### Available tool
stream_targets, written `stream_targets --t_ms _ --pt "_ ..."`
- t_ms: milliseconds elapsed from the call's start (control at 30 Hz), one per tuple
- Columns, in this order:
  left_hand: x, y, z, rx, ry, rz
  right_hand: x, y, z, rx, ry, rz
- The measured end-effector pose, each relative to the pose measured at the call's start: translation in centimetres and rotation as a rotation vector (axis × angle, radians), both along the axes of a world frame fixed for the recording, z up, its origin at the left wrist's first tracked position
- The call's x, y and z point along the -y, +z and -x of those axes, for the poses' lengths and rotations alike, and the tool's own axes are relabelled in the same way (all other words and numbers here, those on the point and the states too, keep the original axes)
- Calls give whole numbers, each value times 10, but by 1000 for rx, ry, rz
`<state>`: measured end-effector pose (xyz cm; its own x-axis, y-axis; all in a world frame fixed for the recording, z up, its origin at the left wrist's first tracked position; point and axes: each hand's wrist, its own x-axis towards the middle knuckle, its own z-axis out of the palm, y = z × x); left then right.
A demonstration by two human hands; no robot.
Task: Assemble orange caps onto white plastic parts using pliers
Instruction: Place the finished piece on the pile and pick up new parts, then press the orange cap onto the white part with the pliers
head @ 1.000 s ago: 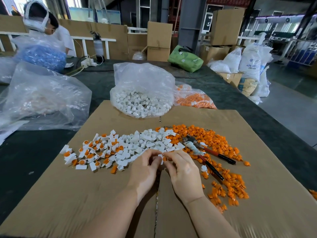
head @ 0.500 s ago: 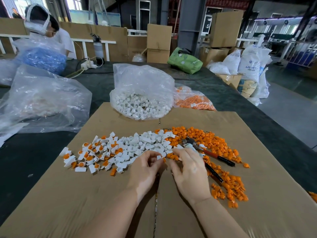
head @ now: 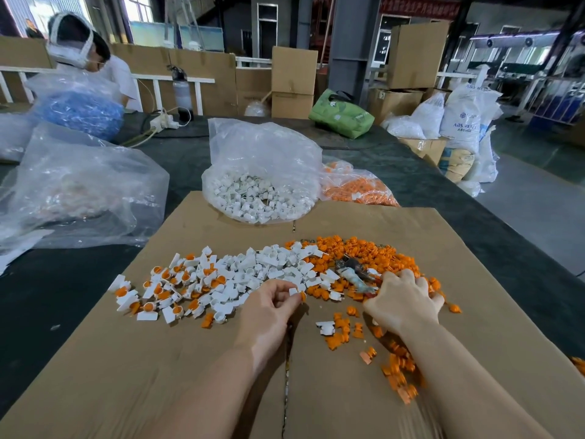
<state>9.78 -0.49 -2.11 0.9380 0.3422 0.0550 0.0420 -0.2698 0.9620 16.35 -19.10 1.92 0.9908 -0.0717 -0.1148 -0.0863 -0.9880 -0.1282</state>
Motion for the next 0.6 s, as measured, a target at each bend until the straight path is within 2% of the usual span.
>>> stream_targets --t_ms 167,300,367,500,600 --pt "-1 0 0 -27 -1 8 -2 5 -5 -15 -39 -19" --pt "-2 3 -1 -60 -7 51 -6 9 -1 96 12 -61" --pt "-4 6 -4 -78 6 149 -9 15 5 168 77 -96" --pt "-5 21 -9 -77 44 432 -20 28 22 173 248 -369" --pt "-3 37 -11 -56 54 585 -30 37 35 -62 301 -703"
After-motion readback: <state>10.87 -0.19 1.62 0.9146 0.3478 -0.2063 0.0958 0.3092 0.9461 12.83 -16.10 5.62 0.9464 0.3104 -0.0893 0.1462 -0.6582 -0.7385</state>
